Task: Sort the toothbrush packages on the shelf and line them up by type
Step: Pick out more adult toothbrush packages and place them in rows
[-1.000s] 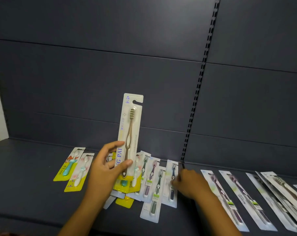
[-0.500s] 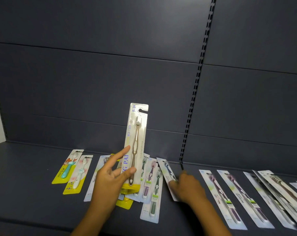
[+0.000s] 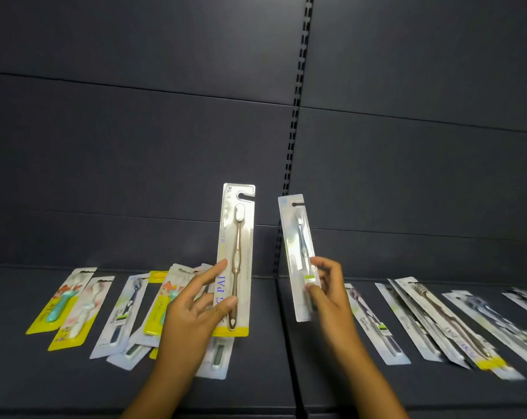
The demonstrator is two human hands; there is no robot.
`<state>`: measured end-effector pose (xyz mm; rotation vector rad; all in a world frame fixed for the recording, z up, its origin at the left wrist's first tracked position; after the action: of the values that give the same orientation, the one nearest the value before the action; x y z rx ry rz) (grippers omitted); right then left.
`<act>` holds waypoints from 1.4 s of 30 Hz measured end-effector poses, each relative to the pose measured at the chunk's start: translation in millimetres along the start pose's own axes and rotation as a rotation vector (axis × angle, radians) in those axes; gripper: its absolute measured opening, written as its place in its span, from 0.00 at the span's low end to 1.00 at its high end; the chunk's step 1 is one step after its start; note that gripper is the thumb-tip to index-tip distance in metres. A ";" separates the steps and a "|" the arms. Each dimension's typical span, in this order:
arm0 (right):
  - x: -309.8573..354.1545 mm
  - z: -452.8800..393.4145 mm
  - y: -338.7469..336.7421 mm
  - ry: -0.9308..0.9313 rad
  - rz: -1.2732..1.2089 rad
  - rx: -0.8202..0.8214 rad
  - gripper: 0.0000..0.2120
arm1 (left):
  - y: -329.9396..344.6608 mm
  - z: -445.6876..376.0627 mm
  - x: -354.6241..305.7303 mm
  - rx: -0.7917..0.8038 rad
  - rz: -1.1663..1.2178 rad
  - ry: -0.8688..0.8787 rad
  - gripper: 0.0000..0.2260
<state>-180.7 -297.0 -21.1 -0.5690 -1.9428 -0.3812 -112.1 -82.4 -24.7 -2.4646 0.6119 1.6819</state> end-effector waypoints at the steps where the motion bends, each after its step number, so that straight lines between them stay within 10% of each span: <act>1: 2.8 2.6 -8.6 -0.013 -0.024 -0.003 0.18 | 7.4 2.3 -1.8 0.004 -0.004 0.013 0.23; 23: 63.2 79.2 -307.1 -0.110 0.030 -0.182 0.17 | 285.6 105.0 -22.1 0.150 0.008 0.034 0.23; 42: 14.5 -39.2 -419.5 -0.110 0.090 -0.207 0.16 | 410.8 1.6 82.2 0.130 -0.086 -0.059 0.21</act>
<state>-385.4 -664.8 3.2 -0.8234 -1.9879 -0.5061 -242.9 -480.0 -41.0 -2.3096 0.5797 1.6218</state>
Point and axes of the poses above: each hand's wrist, its own z-axis away from the middle knuckle, its own y-axis out of the palm, x = y × z, the point moved 1 cm from there along -z, towards the middle knuckle, and after that the axes turned 3 degrees about -z, right-handed, at the moved point
